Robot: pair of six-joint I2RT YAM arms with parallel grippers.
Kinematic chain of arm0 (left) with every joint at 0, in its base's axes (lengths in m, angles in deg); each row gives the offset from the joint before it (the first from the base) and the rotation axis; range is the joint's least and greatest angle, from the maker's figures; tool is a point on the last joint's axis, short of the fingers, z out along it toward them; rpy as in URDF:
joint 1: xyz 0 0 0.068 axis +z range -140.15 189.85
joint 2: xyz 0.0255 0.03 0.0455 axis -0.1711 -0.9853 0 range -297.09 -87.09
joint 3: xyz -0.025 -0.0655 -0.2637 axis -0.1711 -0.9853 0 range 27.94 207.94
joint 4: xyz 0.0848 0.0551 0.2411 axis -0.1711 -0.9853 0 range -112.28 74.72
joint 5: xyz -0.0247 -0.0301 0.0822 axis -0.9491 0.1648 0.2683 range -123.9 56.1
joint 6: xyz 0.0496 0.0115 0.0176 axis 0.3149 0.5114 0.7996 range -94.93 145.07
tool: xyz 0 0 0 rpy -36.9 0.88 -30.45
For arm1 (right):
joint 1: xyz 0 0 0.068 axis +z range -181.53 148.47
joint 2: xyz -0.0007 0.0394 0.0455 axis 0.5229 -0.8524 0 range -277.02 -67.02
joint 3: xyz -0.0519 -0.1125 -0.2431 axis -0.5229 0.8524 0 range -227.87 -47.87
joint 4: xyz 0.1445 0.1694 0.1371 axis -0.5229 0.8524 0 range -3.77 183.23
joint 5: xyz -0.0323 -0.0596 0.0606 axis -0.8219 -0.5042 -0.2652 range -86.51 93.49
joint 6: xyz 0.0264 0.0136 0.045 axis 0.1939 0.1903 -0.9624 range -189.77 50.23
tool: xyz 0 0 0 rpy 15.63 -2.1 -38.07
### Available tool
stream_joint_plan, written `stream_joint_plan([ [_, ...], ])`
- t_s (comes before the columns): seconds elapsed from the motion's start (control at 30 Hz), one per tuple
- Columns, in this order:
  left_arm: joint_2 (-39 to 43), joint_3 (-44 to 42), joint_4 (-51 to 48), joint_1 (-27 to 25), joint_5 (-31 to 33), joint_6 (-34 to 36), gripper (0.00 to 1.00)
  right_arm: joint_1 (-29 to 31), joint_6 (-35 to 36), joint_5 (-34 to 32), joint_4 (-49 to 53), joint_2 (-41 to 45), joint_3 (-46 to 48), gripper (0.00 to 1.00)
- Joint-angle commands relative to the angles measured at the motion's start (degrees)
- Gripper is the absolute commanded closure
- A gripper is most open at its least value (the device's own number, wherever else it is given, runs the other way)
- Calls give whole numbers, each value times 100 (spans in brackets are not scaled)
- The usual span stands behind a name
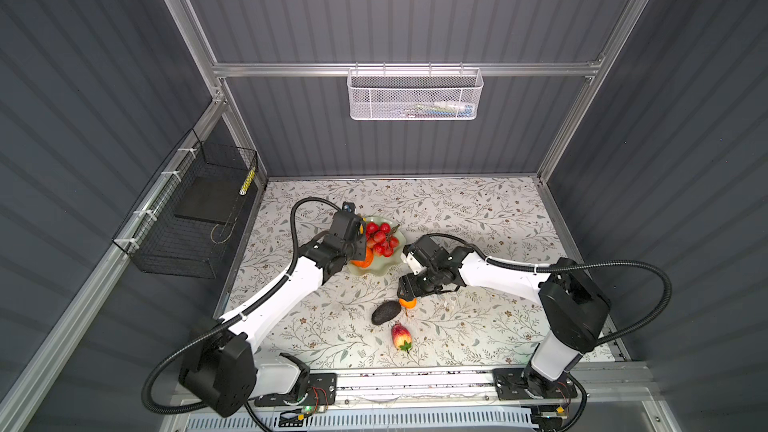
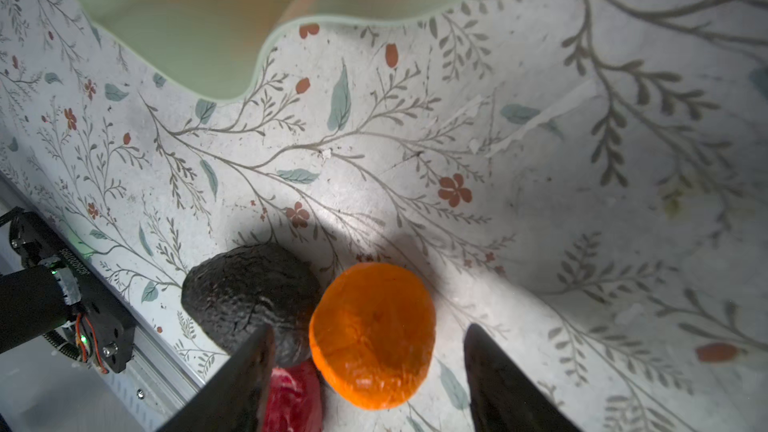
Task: Place and organize the fake fruits in the fruit bowl
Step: 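Grasp the yellow squash with the left gripper while the right reaches for the small orange, then place the squash in the bowl with the left gripper while the right grasps the orange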
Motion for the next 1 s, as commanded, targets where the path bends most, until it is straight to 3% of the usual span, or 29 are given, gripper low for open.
stream_joint_plan([
  [0.0, -392, 297, 315, 32, -277, 322, 51, 18, 124, 72, 317, -200, -207, 29],
  [0.1, -818, 429, 275, 73, -346, 274, 50, 16, 159, 125, 420, -383, -321, 29],
  [0.33, -1163, 335, 315, 78, -505, -18, 43, -32, 151, 112, 483, -444, -339, 51],
  [0.47, -820, 219, 454, 77, -405, -53, 25, -64, 100, 17, 398, -189, -188, 68],
  [0.67, 311, 15, 835, 78, -234, 27, 1, -138, -75, -109, 393, 702, 54, 73],
  [0.73, 692, -103, 905, 81, -173, 66, 0, -151, -37, -149, 496, 805, -17, 70],
  [0.9, 1591, -470, 512, 82, -69, -17, 0, -125, -48, 23, 837, 881, 64, 35],
  [0.97, 1955, -763, 371, 74, 105, -136, 0, -53, -85, 243, 899, 904, 200, 28],
])
